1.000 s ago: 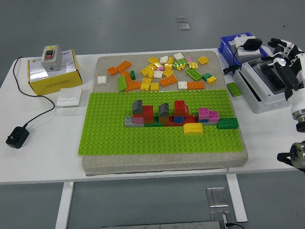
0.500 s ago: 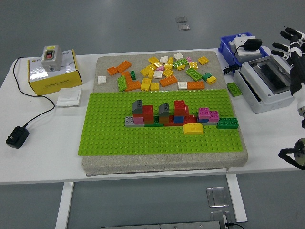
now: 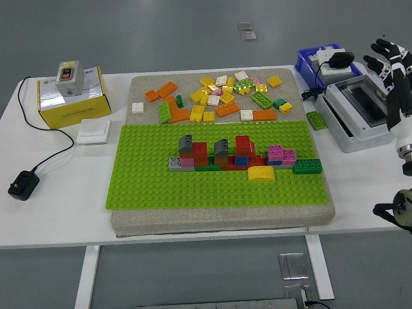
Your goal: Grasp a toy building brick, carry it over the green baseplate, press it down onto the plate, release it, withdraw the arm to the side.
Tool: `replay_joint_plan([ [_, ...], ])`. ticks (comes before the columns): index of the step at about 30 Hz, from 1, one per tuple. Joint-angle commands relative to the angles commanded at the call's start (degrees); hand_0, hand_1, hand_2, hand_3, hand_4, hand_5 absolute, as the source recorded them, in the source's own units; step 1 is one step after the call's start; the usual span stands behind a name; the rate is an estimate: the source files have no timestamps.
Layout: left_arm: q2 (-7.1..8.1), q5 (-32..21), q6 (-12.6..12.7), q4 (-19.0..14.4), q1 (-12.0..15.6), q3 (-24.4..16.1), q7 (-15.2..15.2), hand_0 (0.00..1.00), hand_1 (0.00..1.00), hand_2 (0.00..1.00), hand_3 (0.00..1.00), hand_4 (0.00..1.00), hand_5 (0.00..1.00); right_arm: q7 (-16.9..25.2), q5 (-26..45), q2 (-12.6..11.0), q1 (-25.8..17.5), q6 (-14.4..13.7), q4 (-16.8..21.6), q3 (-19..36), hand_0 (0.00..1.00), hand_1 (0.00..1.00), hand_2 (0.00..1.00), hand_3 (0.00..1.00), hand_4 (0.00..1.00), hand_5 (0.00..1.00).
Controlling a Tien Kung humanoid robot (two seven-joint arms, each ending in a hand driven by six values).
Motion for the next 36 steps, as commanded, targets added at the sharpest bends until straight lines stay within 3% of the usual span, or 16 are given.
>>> replay_joint_plan([
  [2,-0.17,-0.38,0.06,0.0,0.47,0.28,0.06,0.735,0.696,0.603,0.626,0.166,0.514,0.19,0.25,0.16,-0.11,-0.04,-0.01,-0.05,0.863,0.777,0.838,0.848,0.625,0.921],
  [12,-1.08,-0.87,0.43,0.0,3.05,0.49,0.47,0.735,0.7,0.613,0.627,0.166,0.515,-0.55,-0.38,0.5,0.73,-0.34,-0.33,-2.35,0.863,0.776,0.837,0.838,0.63,0.925],
  [14,-1.09,-0.34,0.52,0.0,3.1,0.18,0.47,0.737,0.726,0.622,0.634,0.168,0.515,-2.03,-2.18,0.17,1.22,-0.64,-0.64,-3.58,0.863,0.803,0.894,0.865,0.64,0.947],
  [20,-1.04,-0.19,1.0,0.0,2.91,0.13,0.06,0.74,0.731,0.624,0.635,0.171,0.517,-3.56,-3.69,-0.77,1.53,-0.9,-0.89,-5.89,0.876,0.83,0.893,0.87,0.642,0.958],
  [36,-0.03,0.77,0.94,0.0,2.94,-0.09,0.25,0.743,0.734,0.631,0.653,0.17,0.53,-3.81,0.07,-3.43,2.72,-1.28,-0.77,-9.97,0.883,0.824,0.862,0.865,0.646,0.969],
])
